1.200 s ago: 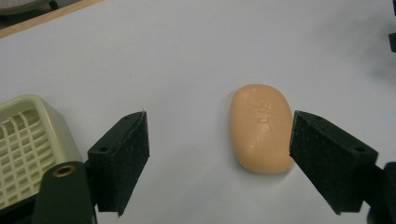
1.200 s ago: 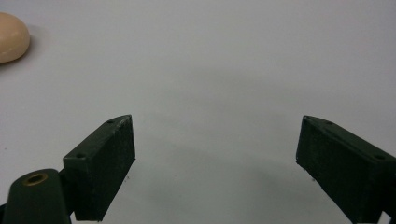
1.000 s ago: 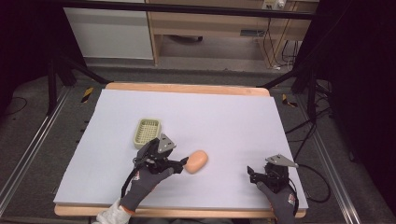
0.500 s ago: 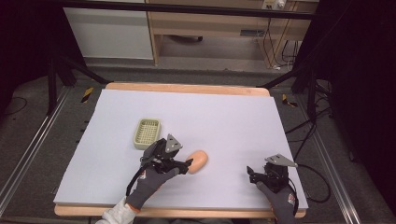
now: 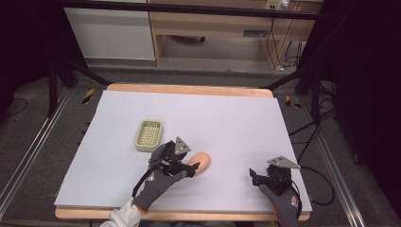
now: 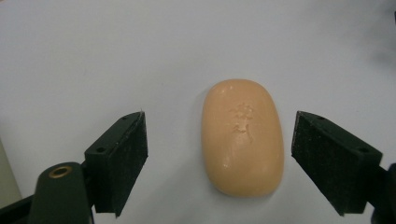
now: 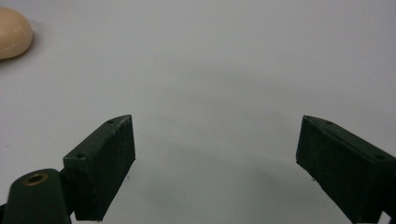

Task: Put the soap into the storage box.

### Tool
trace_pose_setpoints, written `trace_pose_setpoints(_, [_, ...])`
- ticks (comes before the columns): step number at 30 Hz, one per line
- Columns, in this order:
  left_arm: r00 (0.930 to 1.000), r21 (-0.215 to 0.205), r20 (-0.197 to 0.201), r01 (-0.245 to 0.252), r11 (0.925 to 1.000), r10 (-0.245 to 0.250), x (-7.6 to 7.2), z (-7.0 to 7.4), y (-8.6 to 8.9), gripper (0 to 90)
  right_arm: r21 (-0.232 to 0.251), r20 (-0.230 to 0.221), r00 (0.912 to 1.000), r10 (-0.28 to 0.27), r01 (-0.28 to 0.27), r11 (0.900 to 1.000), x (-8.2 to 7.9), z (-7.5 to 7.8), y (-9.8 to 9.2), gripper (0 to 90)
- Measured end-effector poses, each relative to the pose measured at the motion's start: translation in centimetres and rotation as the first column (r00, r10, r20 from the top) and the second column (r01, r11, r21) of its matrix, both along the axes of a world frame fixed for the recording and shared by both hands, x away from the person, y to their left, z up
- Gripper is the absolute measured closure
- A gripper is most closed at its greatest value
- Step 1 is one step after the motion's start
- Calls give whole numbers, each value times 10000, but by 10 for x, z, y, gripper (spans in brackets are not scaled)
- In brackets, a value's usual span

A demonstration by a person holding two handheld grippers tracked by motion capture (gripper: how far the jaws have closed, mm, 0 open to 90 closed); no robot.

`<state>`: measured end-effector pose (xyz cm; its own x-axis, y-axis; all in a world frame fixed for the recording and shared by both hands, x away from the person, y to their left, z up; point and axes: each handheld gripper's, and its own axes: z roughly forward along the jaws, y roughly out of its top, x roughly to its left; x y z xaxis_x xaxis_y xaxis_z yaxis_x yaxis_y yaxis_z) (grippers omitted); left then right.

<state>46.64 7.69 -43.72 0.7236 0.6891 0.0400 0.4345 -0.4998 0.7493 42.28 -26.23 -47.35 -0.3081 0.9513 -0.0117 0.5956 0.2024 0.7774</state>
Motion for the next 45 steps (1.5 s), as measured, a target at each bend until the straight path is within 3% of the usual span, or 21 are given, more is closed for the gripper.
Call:
trace_pose_setpoints(28, [9985, 714, -480, 290, 9970, -256, 11, -18, -22, 184, -65, -45, 10000, 30, -30, 10000, 1, 0, 1, 120])
trace_pose_setpoints(45, [9957, 1064, -834, 497, 9931, -409, 16, -30, -35, 230, 14, -120, 9999, 83, -83, 10000, 1, 0, 1, 120])
